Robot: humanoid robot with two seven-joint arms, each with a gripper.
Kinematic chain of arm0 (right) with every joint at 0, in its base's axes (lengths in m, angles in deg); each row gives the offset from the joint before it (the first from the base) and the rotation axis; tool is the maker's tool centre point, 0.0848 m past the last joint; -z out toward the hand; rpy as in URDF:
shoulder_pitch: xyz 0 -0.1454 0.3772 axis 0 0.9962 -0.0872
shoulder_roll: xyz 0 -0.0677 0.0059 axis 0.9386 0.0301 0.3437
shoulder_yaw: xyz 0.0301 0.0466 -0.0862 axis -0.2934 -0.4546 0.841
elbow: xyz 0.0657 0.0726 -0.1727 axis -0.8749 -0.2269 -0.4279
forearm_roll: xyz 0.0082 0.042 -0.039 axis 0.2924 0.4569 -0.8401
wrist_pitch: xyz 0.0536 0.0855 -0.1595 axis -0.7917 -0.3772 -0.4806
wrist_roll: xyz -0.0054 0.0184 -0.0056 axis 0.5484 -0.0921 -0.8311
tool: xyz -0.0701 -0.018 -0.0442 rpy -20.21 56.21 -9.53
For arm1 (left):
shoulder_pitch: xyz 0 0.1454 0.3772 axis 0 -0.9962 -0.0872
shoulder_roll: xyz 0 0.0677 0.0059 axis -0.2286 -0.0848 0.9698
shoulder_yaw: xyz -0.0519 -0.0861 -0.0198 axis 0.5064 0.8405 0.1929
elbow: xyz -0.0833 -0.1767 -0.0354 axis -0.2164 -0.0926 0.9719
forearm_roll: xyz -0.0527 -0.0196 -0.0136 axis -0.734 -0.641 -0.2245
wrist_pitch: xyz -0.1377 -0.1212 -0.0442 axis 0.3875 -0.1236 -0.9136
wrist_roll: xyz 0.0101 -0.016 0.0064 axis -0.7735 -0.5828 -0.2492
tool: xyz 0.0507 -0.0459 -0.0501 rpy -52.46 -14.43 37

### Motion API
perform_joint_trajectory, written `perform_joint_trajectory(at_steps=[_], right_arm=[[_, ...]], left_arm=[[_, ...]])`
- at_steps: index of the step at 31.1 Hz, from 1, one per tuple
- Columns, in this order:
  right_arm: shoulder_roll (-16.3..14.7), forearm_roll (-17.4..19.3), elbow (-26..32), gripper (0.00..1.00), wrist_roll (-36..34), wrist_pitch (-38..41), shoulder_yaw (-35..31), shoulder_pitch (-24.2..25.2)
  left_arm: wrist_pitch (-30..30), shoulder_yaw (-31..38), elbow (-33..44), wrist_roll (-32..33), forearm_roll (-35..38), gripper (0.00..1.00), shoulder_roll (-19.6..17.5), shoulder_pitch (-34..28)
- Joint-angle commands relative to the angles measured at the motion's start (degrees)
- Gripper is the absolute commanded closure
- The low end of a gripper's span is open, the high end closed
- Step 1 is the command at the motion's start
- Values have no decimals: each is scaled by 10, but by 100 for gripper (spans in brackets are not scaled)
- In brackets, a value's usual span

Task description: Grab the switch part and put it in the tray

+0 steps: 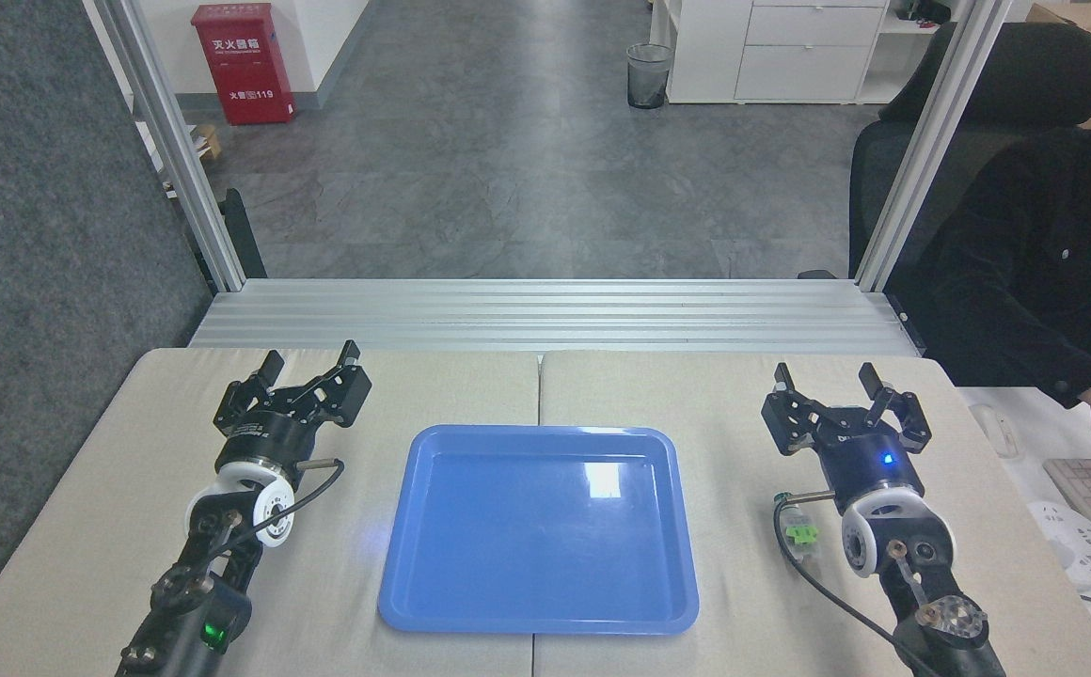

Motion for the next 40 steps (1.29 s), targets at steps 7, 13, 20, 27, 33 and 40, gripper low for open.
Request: perform_joint_trajectory(at_steps=[7,13,20,27,33,40], right_arm=[[-1,0,1,1,0,0,0,-1],[0,0,1,1,0,0,0,-1],[0,0,1,1,0,0,0,-1],[0,1,1,1,0,0,0,-1],[-1,1,1,1,0,0,0,-1],[-2,1,1,1,0,0,0,-1]], left_arm=[[0,0,0,0,0,0,0,0],[0,0,0,0,0,0,0,0],[0,0,0,0,0,0,0,0],[0,0,0,0,0,0,0,0],[0,0,0,0,0,0,0,0],[0,0,0,0,0,0,0,0]])
